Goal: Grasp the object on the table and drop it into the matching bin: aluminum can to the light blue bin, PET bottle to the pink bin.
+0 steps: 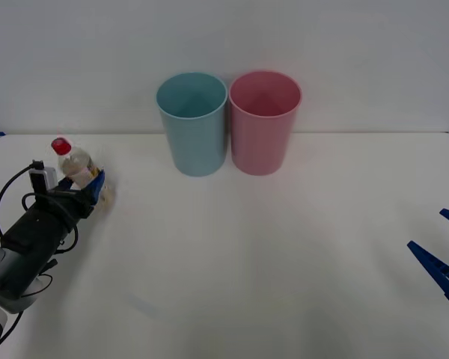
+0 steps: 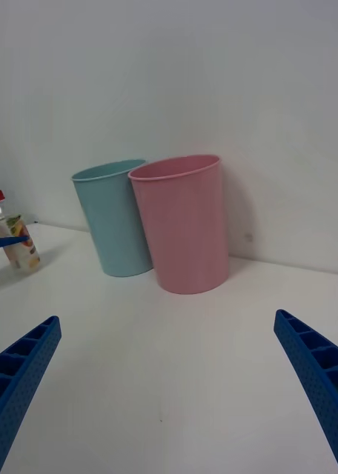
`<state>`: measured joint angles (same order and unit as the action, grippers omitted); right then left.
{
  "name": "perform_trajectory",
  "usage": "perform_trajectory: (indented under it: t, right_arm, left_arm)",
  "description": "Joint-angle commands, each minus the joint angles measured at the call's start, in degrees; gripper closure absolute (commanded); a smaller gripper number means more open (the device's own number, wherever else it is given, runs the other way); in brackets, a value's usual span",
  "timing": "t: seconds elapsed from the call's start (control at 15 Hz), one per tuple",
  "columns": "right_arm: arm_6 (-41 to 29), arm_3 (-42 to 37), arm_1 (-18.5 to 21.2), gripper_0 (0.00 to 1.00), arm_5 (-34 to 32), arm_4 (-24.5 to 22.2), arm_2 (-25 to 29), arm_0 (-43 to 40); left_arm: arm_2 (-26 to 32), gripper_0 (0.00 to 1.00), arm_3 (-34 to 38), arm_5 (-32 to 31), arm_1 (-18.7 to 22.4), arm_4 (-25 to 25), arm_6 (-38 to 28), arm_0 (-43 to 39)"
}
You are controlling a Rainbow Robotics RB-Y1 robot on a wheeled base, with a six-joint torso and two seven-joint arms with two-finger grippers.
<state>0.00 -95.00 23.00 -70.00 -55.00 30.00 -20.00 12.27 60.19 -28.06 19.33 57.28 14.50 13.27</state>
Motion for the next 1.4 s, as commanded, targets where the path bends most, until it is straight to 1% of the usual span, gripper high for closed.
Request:
perform_trajectory:
  t: [0.07, 0.27, 0.47, 0.73, 0.93, 1.07, 1.13, 1.4]
  right_arm:
    - [0.0, 0.0, 0.0, 0.0, 0.0, 0.0, 0.0, 0.0]
    - [0.0, 0.0, 0.0, 0.0, 0.0, 0.0, 0.0, 0.0]
    - [0.0, 0.0, 0.0, 0.0, 0.0, 0.0, 0.0, 0.0]
    - [0.0, 0.0, 0.0, 0.0, 0.0, 0.0, 0.0, 0.0]
    - [0.0, 0.0, 0.0, 0.0, 0.0, 0.0, 0.0, 0.0]
    - [0.0, 0.0, 0.0, 0.0, 0.0, 0.0, 0.0, 0.0]
    - [0.0, 0.0, 0.0, 0.0, 0.0, 0.0, 0.0, 0.0]
    - [0.0, 0.0, 0.0, 0.0, 0.0, 0.0, 0.0, 0.0]
  left_arm:
    - [-0.1, 1.0, 0.0, -0.1, -0.1, -0.1, 0.0, 0.0]
    - [-0.3, 1.0, 0.0, -0.1, 0.0, 0.0, 0.0, 0.0]
    - [-0.4, 1.0, 0.9, -2.7, 0.0, -0.9, -0.4, -0.1]
    - [-0.4, 1.0, 4.4, -6.2, 0.1, -1.8, -1.8, -0.6]
    - [-0.4, 1.0, 8.4, -6.9, 0.1, -2.1, -4.0, -1.4]
    - [-0.4, 1.0, 12.0, -7.9, 0.5, -2.1, -8.6, -2.3]
    - [-0.6, 1.0, 14.9, -8.2, 0.7, -1.7, -11.6, -3.3]
    - [-0.5, 1.0, 24.0, -8.3, 0.7, 1.3, -20.8, -5.2]
